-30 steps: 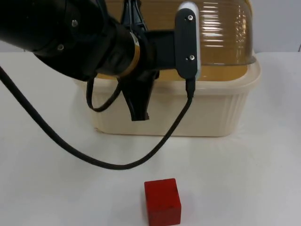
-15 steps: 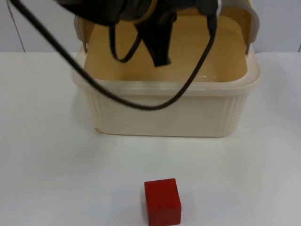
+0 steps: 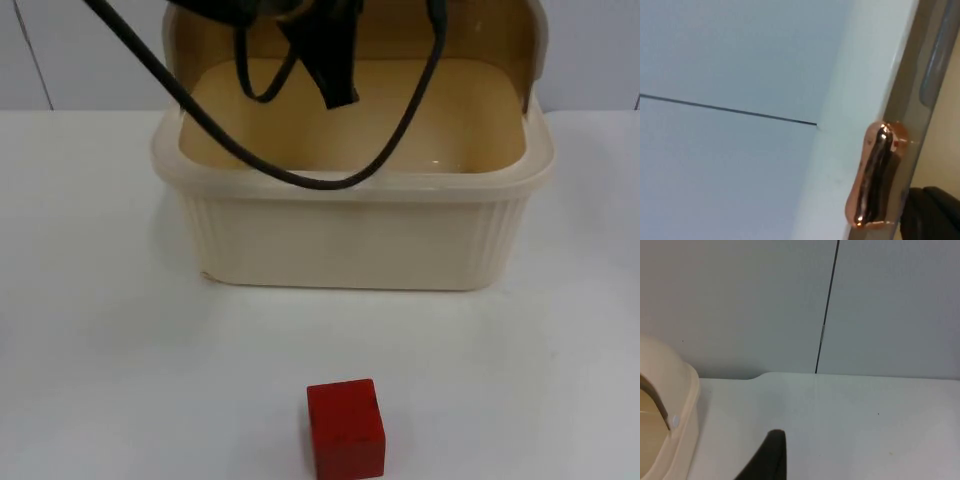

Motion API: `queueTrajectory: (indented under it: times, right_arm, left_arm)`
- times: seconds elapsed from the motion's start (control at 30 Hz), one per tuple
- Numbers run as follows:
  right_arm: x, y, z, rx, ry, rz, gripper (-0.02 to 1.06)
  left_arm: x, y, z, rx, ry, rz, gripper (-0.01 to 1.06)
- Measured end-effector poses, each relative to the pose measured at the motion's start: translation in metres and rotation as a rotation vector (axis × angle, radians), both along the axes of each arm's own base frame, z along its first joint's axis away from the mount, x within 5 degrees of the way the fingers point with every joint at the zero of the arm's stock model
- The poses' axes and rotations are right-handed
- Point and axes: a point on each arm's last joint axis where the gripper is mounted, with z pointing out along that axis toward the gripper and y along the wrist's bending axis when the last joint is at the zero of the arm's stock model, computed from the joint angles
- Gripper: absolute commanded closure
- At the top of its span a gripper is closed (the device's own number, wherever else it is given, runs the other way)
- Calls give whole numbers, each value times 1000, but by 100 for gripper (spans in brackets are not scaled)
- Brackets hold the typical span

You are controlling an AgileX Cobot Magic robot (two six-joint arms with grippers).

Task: Open the box lid with the left hand, place the block into the box with the right hand, then close the box lid with the left hand.

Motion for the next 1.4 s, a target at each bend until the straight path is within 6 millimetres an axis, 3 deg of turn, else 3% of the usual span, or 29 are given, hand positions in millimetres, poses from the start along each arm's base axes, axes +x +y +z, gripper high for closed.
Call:
queueTrajectory:
  times: [0.13, 0.3, 0.47, 0.5, 0.63, 0.67, 0.8, 0.83, 0.97, 1.0, 1.17, 1.4]
  right_arm:
    - [0, 0, 0, 0, 0, 0, 1]
    - [0, 0, 0, 0, 0, 0, 1]
    - [0, 0, 0, 2, 0, 0, 1]
    - [0, 0, 0, 2, 0, 0, 1]
    - [0, 0, 0, 2, 2, 0, 1]
    - [0, 0, 0, 2, 2, 0, 1]
    - [0, 1, -1, 17, 7, 2, 1]
    - [0, 1, -1, 17, 7, 2, 1]
    - [0, 1, -1, 28, 11, 4, 1]
    - [0, 1, -1, 28, 11, 4, 1]
    - [-1, 2, -2, 45, 22, 5, 1]
    - [-1, 2, -3, 54, 26, 7, 1]
  left_arm:
    - [-15, -5, 12, -85, 30, 100, 105]
    - [-39, -8, 18, -127, 126, 69, 105]
    - [-98, 6, 4, -221, 339, -75, 105]
    - [-98, 6, 4, -221, 339, -75, 105]
    - [-124, 41, 21, -515, 436, 22, 105]
    - [-124, 41, 21, -515, 436, 22, 105]
    - [-119, 97, 55, -972, 450, 284, 105]
    - [-119, 97, 55, -972, 450, 284, 105]
    - [-117, 162, 87, -1196, 318, 479, 105]
    - [-117, 162, 87, -1196, 318, 479, 105]
    - [-138, 214, 107, -1245, 209, 654, 105]
    - [-164, 227, 124, -1263, 159, 679, 105]
